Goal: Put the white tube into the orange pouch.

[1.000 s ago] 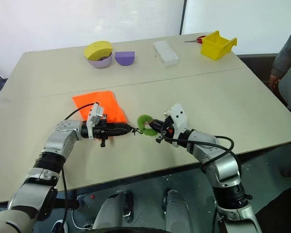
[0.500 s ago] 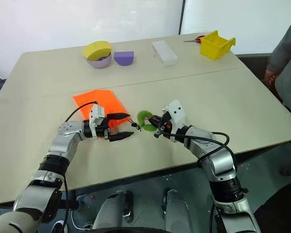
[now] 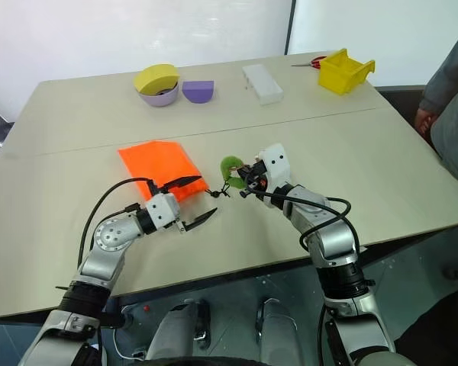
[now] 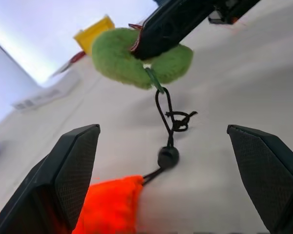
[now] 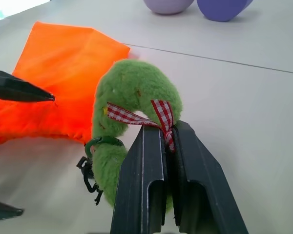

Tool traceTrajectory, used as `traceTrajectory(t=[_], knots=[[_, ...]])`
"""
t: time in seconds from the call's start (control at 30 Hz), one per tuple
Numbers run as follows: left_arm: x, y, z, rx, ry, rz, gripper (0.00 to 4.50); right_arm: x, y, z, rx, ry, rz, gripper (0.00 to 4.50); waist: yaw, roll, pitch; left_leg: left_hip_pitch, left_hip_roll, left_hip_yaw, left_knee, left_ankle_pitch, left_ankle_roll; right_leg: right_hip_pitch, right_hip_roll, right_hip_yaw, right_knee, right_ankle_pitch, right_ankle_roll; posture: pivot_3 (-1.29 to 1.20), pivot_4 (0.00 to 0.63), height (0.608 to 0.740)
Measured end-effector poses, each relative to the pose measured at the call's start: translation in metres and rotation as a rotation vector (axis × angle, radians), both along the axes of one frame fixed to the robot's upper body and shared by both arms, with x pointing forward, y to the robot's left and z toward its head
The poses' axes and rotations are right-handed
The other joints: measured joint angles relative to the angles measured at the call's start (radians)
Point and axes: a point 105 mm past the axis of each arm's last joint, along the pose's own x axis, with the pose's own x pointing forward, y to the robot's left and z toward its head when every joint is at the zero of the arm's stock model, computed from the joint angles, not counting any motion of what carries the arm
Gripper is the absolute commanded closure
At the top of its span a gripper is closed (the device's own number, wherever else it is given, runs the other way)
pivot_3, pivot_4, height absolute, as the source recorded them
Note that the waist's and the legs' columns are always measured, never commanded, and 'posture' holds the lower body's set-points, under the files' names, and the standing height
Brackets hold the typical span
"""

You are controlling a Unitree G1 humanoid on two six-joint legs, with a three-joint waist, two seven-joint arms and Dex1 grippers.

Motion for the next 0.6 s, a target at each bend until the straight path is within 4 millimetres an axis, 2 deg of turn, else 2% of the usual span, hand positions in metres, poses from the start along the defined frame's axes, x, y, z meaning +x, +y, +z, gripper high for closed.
traceTrajectory(t=[0.17,0.33,0.4,0.5,0.6], knots=[[0.005,-0.009,-0.006,0.09,-0.046,0.076,0.04,0.0,0.0,-0.001,-0.003,0.002,-0.001,4.5,-0.003,0.0,0.0,0.0,0.0,0.0,0.0,0.0,0.0,0.0,0.0,0.0,0.001,0.0,0.0,0.0,0.15,0.74],[0.009,-0.021,-0.012,0.087,-0.013,0.172,0.04,0.0,0.0,-0.001,-0.003,0.002,0.0,4.5,-0.003,0.0,0.0,0.0,0.0,0.0,0.0,0.002,0.003,-0.001,0.0,0.0,0.001,0.0,0.0,0.0,0.15,0.74],[0.011,-0.02,-0.013,0.088,0.001,0.19,0.04,0.0,0.0,-0.001,-0.003,0.002,0.0,4.5,-0.003,0.0,0.0,0.0,0.0,0.0,0.0,0.002,0.003,-0.001,0.0,0.0,0.001,0.0,0.0,0.0,0.15,0.74],[0.013,-0.019,-0.016,0.089,0.029,0.208,0.91,0.0,0.001,-0.001,-0.002,0.002,0.002,4.5,-0.005,0.0,0.0,0.001,0.0,-0.001,0.0,0.001,0.001,0.0,0.0,0.0,0.001,0.0,0.0,0.0,0.15,0.74],[0.013,-0.017,-0.022,0.098,0.065,0.23,2.43,0.0,0.001,-0.001,-0.002,0.002,0.003,4.5,-0.009,0.0,0.0,0.001,0.0,-0.002,0.0,0.0,0.0,0.0,0.001,0.0,0.001,0.0,-0.001,0.0,0.15,0.74]])
